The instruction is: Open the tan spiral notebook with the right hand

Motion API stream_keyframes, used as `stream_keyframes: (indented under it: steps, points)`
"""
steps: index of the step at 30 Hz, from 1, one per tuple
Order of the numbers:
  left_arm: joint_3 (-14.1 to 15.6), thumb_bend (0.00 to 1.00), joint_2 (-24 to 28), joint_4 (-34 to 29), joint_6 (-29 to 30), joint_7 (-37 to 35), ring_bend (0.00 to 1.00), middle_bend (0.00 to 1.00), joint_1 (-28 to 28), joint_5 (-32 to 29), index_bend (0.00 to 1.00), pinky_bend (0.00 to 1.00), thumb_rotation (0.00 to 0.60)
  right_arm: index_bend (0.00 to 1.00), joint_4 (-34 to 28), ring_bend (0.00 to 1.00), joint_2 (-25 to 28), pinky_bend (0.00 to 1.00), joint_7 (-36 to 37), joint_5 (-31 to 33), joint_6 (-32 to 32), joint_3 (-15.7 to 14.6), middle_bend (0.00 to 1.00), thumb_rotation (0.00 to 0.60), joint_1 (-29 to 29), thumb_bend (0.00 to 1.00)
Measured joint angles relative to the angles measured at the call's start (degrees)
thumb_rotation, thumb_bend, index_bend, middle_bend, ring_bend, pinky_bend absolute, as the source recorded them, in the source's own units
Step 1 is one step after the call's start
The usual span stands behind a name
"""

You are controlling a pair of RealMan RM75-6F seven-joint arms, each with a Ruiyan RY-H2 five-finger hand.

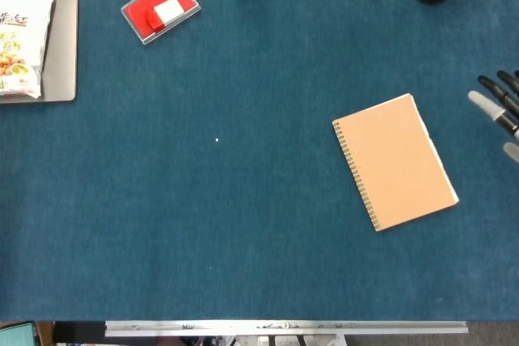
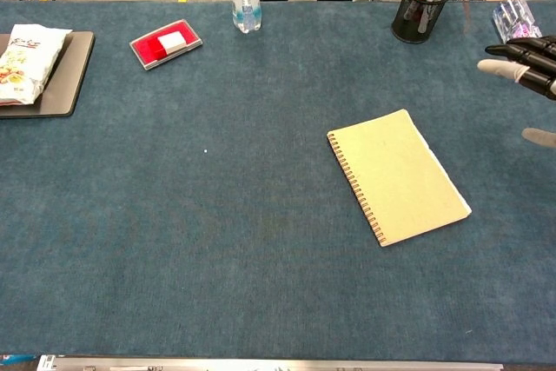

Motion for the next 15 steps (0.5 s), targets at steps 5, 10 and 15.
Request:
stream_keyframes:
  steps: [5,10,15]
  points:
    - [-0.05,0.25,0.04,-0.03,-0.14,-0.12,0.10,0.23,-0.03,-0.12,0.49,0.25,0.600,0.04,3.57,0.00,-2.93,0.12,1.05,-0.17,-1.12,-1.13,0.02,0.600,1.13,0.22]
    - [-0.02,0.25,0.16,0.00,-0.19,-0.50,0.10,0.23,0.00,-0.11,0.49,0.25,0.600,0.03,6.34,0.00,-5.63,0.10,1.91,-0.69,-1.74,-2.23,0.01,0.600,2.31,0.22]
    - [-0.07,0.25,0.38,-0.06,0.01,-0.98,0.10,0.23,0.15,-0.18,0.49,0.25,0.600,0.03,9.06,0.00,-7.93,0.10,2.70,-1.25,-2.08,-3.42,0.00,0.600,3.25,0.22]
